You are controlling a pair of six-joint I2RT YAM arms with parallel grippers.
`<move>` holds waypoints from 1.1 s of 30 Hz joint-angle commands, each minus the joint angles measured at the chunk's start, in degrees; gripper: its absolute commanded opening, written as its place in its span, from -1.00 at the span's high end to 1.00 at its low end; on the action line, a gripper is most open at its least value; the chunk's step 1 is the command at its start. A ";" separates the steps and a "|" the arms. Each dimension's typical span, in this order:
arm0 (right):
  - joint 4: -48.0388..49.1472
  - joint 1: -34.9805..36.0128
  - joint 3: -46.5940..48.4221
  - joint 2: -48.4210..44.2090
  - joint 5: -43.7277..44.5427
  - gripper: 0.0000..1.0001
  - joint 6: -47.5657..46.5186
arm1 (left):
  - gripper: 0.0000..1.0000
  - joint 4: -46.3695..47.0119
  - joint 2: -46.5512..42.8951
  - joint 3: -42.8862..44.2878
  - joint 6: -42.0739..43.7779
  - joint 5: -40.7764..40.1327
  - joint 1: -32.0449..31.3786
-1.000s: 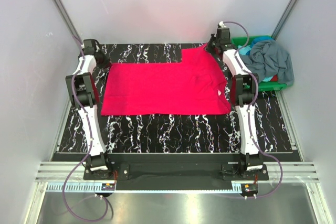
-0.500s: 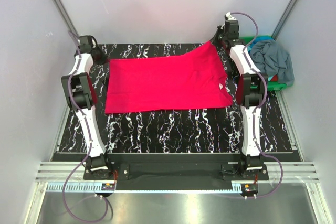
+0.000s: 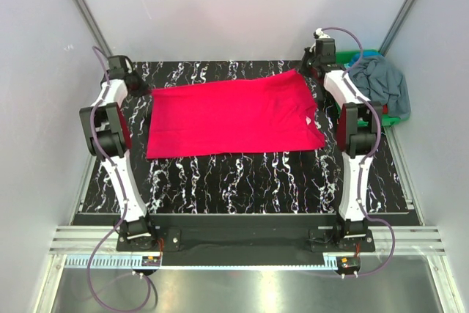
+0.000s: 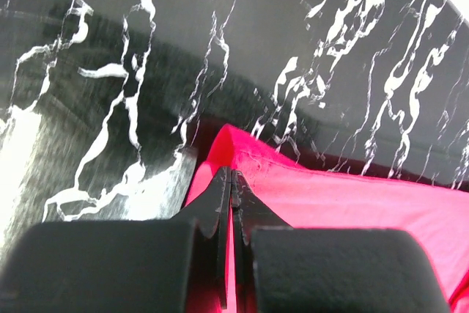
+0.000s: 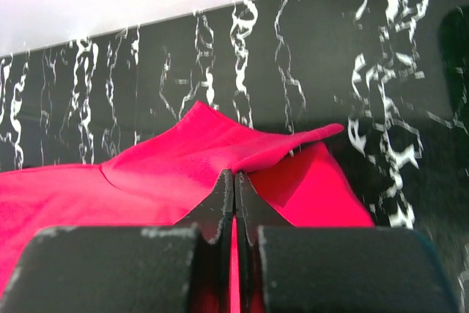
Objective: Fold and stack the t-shirts
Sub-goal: Fold the tshirt
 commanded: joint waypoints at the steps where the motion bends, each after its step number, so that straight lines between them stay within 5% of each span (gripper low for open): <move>1: 7.08 -0.38 -5.26 -9.61 -0.60 1.00 -1.53 | 1.00 2.40 -6.02 -1.81 2.53 0.11 1.00; 16: 15.08 -0.38 -34.70 -24.91 2.73 1.00 -0.65 | 1.00 0.90 -16.21 -16.49 6.40 -4.89 1.00; 33: 19.83 -0.38 -45.27 -29.48 1.94 1.00 2.08 | 1.00 -2.00 -20.52 -22.65 8.25 -10.35 0.92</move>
